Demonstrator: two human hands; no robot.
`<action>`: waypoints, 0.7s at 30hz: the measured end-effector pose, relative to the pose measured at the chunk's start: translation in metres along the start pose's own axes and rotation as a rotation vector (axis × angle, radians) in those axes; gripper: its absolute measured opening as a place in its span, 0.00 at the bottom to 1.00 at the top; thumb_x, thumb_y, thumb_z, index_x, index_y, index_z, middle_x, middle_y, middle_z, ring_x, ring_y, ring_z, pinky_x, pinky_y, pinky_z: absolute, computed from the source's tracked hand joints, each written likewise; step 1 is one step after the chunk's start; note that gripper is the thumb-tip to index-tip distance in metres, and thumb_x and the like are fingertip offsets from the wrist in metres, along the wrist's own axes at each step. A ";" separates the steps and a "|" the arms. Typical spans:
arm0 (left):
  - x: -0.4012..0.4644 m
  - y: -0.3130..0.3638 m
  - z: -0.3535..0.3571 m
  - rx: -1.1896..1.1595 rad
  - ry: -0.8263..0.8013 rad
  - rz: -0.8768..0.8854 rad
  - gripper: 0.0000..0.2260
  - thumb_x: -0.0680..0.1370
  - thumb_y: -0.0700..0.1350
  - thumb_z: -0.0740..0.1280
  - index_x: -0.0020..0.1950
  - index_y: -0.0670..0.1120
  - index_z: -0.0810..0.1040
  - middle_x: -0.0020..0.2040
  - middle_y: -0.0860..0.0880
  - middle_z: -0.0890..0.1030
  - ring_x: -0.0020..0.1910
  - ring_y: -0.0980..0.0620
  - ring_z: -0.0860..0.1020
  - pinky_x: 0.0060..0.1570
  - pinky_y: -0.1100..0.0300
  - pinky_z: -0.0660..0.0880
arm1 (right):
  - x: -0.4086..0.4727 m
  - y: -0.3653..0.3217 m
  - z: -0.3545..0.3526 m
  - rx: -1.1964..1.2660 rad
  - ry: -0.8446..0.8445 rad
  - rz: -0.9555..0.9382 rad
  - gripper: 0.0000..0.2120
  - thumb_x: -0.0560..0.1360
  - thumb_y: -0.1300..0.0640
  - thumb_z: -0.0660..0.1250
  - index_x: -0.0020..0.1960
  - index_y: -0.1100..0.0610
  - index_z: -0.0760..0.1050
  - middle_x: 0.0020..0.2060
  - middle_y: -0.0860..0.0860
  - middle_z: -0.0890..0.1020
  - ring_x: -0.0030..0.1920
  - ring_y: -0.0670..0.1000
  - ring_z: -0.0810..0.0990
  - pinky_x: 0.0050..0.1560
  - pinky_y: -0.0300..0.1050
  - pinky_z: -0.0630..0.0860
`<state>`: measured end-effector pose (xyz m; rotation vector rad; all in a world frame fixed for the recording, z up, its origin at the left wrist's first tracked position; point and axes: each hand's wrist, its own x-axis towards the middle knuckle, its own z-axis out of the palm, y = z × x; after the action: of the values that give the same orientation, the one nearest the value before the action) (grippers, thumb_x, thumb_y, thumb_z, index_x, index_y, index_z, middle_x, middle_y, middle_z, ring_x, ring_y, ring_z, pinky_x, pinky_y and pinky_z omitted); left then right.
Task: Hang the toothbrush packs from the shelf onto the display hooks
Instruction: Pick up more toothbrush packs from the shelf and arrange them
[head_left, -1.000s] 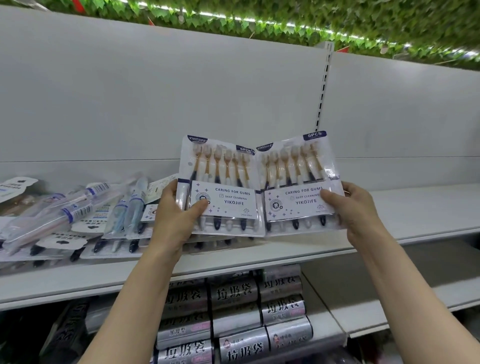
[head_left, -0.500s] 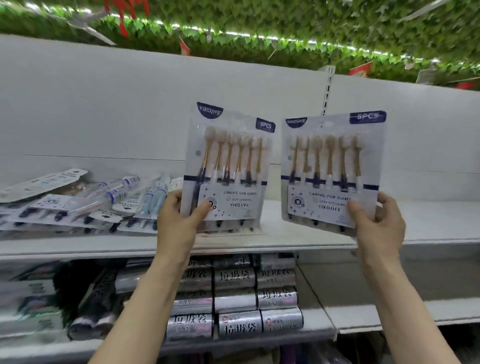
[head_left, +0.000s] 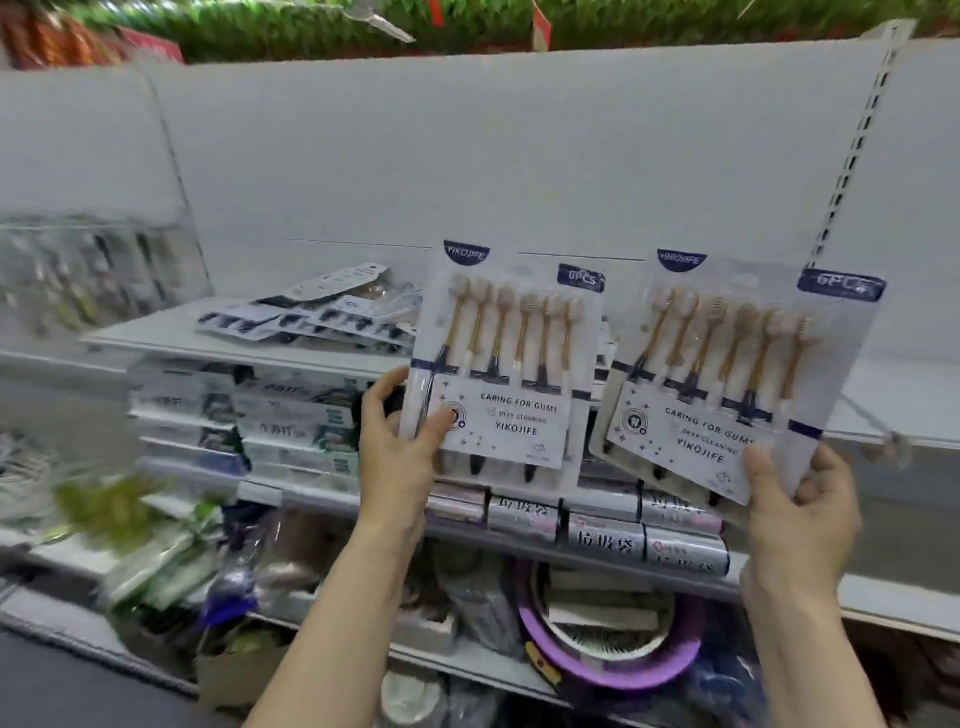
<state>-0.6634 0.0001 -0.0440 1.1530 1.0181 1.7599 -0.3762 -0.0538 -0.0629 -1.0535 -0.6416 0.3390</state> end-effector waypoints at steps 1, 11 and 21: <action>-0.001 0.003 -0.015 -0.003 0.024 0.006 0.23 0.75 0.37 0.72 0.66 0.54 0.71 0.46 0.61 0.84 0.46 0.60 0.83 0.50 0.54 0.79 | -0.013 0.001 0.010 0.005 -0.028 0.013 0.12 0.76 0.56 0.73 0.51 0.40 0.75 0.52 0.52 0.84 0.48 0.48 0.83 0.48 0.35 0.81; 0.013 0.041 -0.260 -0.019 0.291 0.035 0.22 0.75 0.37 0.73 0.58 0.62 0.74 0.56 0.45 0.83 0.54 0.46 0.83 0.54 0.44 0.80 | -0.204 0.006 0.195 0.043 -0.451 0.140 0.30 0.79 0.59 0.69 0.75 0.39 0.64 0.55 0.52 0.84 0.53 0.47 0.85 0.57 0.51 0.80; 0.043 0.094 -0.581 0.062 0.596 0.168 0.22 0.76 0.36 0.71 0.62 0.59 0.72 0.48 0.56 0.85 0.49 0.54 0.83 0.57 0.45 0.78 | -0.472 0.033 0.428 0.151 -0.816 0.241 0.29 0.79 0.61 0.69 0.71 0.33 0.67 0.63 0.51 0.81 0.56 0.49 0.84 0.55 0.49 0.83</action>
<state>-1.2405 -0.1121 -0.1000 0.7729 1.3528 2.2919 -1.0110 0.0002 -0.1014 -0.8251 -1.1924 1.0397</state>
